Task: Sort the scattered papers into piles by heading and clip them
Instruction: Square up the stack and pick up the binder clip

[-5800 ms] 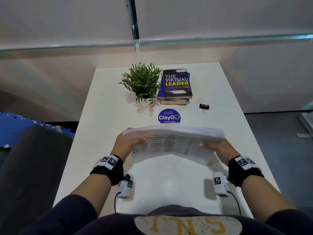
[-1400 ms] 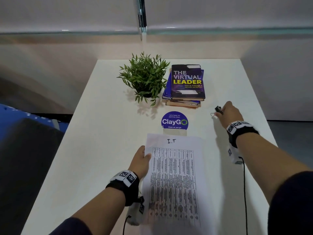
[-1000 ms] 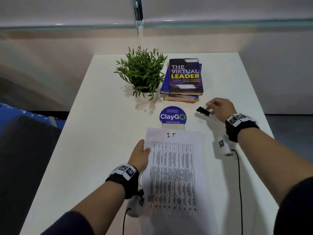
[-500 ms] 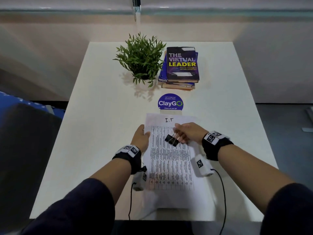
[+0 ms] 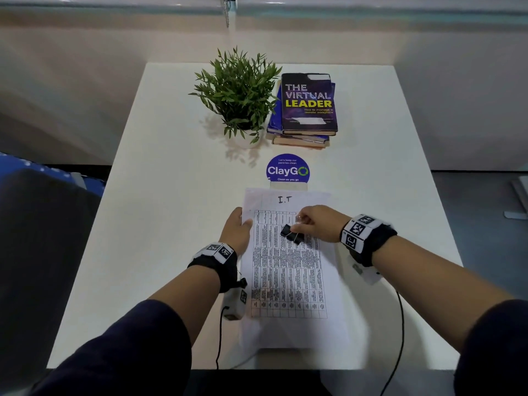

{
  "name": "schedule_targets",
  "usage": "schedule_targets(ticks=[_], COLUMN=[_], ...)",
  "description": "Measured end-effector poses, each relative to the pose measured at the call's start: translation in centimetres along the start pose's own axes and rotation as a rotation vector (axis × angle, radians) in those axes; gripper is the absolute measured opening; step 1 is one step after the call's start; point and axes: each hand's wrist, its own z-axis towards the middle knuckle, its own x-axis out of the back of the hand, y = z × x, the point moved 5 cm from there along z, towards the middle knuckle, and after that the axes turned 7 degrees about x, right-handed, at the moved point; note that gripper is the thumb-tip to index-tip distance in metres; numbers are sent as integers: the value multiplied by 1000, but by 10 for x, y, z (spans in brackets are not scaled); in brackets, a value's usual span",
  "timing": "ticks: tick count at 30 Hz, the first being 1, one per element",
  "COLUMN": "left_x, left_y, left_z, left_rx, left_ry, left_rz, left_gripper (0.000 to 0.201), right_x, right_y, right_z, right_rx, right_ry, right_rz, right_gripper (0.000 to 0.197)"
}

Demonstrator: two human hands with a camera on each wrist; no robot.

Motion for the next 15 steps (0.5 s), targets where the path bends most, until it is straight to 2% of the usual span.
schedule_targets(ticks=[4, 10, 15], left_x=[0, -2, -1], left_y=[-1, -3, 3], left_z=[1, 0, -8], left_rx=[-32, -47, -67], left_ry=[-14, -14, 6], left_rz=[-34, -49, -75], left_gripper=[24, 24, 30], right_x=[27, 93, 103], right_y=[-3, -16, -28], right_z=[-4, 4, 23], right_rx=[68, 129, 159], right_ry=[52, 222, 186], right_rz=[-101, -214, -320], right_gripper=[36, 33, 31])
